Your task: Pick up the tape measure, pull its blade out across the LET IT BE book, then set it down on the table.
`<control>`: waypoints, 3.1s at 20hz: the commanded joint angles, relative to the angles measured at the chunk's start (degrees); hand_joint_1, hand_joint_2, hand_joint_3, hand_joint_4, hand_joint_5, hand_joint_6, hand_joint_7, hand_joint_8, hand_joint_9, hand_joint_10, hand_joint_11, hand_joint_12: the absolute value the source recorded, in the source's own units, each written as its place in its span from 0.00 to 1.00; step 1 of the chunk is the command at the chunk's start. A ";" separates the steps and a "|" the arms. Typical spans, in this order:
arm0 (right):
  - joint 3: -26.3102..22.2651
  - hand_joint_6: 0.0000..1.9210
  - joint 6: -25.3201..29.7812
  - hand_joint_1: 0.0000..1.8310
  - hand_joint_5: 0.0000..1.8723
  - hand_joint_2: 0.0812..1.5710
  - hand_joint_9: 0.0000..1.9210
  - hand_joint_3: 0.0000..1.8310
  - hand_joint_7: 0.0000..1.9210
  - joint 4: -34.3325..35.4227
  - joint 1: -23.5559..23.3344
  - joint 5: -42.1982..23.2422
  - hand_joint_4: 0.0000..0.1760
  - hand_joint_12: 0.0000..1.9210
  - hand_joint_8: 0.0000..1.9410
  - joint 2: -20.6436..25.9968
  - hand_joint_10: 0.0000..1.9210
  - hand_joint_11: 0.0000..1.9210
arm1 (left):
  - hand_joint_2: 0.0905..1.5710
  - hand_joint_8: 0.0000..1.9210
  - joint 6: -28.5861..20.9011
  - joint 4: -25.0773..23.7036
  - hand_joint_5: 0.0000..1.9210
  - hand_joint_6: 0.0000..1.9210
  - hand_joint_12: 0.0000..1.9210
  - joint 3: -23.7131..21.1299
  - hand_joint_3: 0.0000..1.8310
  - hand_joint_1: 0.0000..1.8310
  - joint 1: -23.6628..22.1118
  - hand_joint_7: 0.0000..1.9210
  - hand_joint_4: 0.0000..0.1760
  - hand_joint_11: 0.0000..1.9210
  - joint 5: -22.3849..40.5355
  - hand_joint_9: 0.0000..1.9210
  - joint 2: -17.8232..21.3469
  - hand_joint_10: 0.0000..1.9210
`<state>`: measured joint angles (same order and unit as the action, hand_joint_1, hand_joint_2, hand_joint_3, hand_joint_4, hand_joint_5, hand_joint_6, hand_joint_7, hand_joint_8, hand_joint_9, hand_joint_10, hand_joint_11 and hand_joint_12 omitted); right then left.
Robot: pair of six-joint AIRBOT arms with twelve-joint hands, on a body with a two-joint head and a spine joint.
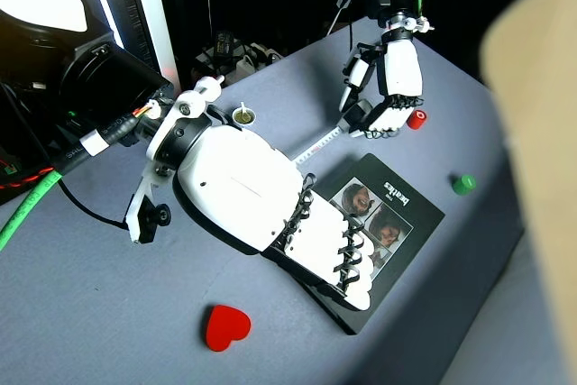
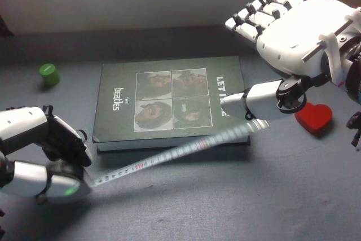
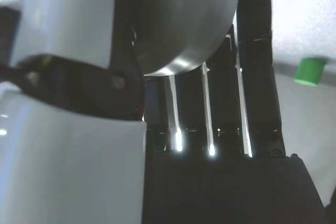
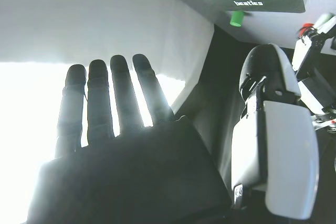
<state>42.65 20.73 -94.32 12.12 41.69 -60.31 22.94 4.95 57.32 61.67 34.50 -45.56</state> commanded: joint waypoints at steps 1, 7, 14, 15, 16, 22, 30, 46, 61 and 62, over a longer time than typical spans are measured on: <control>-0.34 0.00 0.18 0.00 0.00 0.64 0.00 0.00 0.00 -4.06 -0.16 1.59 0.00 0.00 0.00 0.35 0.00 0.00 | 0.63 0.00 -0.31 0.70 0.49 0.01 0.38 0.21 0.00 0.46 -0.21 0.49 0.00 0.30 6.46 0.45 0.10 0.00; -0.66 0.00 0.18 0.00 0.00 0.64 0.00 0.00 0.00 -4.25 -0.01 1.59 0.00 0.00 0.00 0.42 0.00 0.01 | 0.60 0.00 -0.31 0.70 0.37 0.00 0.35 0.23 0.00 0.33 -0.49 0.34 0.00 0.20 7.19 0.34 0.61 0.00; -1.02 0.00 0.18 0.00 0.00 0.64 0.00 0.00 0.00 -4.32 0.09 1.58 0.00 0.01 0.00 0.43 0.00 0.01 | 0.60 0.00 -0.28 0.38 0.36 0.00 0.35 1.40 0.00 0.33 -2.88 0.35 0.00 0.20 7.17 0.34 3.39 0.00; -1.31 0.00 0.19 0.00 0.00 0.64 0.00 0.00 0.00 -4.32 0.13 1.55 0.00 0.01 0.00 0.45 0.00 0.01 | 0.60 0.00 -0.08 -0.40 0.36 0.00 0.35 1.96 0.00 0.33 -4.96 0.35 0.00 0.20 6.40 0.34 3.65 0.00; -1.56 0.00 0.22 0.00 0.00 0.64 0.00 0.00 0.00 -4.32 0.15 1.47 0.00 0.01 0.00 0.51 0.00 0.01 | 0.60 0.00 -0.03 -1.17 0.36 0.00 0.35 2.29 0.00 0.33 -6.87 0.35 0.00 0.20 4.89 0.34 3.88 0.00; -6.96 0.01 0.89 0.06 0.13 0.65 0.18 0.00 0.17 -4.31 -0.31 2.02 0.00 0.32 0.03 2.91 0.01 0.12 | 0.61 0.00 7.94 -5.94 0.38 0.00 0.38 4.66 0.00 0.33 -32.10 0.38 0.00 0.23 -19.16 0.37 1.68 0.01; -8.94 1.00 2.34 0.41 0.65 0.80 0.87 0.01 0.76 -4.31 -2.25 2.78 0.00 1.00 1.00 4.12 1.00 0.98 | 0.79 1.00 15.20 -16.69 0.56 1.00 1.00 3.12 0.01 0.17 -45.88 0.60 0.00 0.65 -31.23 0.61 -3.04 1.00; -11.02 1.00 16.63 0.45 0.78 0.95 0.95 0.00 0.84 -0.76 -1.49 10.44 1.00 1.00 1.00 3.45 1.00 1.00 | 0.80 1.00 123.65 92.65 0.65 1.00 1.00 -20.03 0.00 0.14 -47.02 0.70 0.00 0.83 20.27 0.75 -9.72 1.00; -12.46 1.00 16.87 0.50 0.71 0.89 0.95 0.00 0.83 -7.65 1.02 11.60 1.00 1.00 1.00 3.28 1.00 1.00 | 0.80 0.58 118.41 91.38 0.50 0.79 0.85 -21.99 0.00 0.08 -47.05 0.52 0.97 0.41 24.13 0.48 -11.71 0.69; -12.46 1.00 16.60 0.49 0.70 0.90 0.94 0.00 0.83 -7.65 1.11 11.50 1.00 1.00 1.00 3.27 1.00 1.00 | 0.82 0.92 118.41 91.47 0.53 0.96 0.97 -21.95 0.00 0.12 -47.20 0.54 0.99 0.58 24.07 0.53 -11.65 0.94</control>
<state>30.46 37.41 -97.56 13.52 51.68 -57.17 141.53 101.25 35.22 15.25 58.30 -57.41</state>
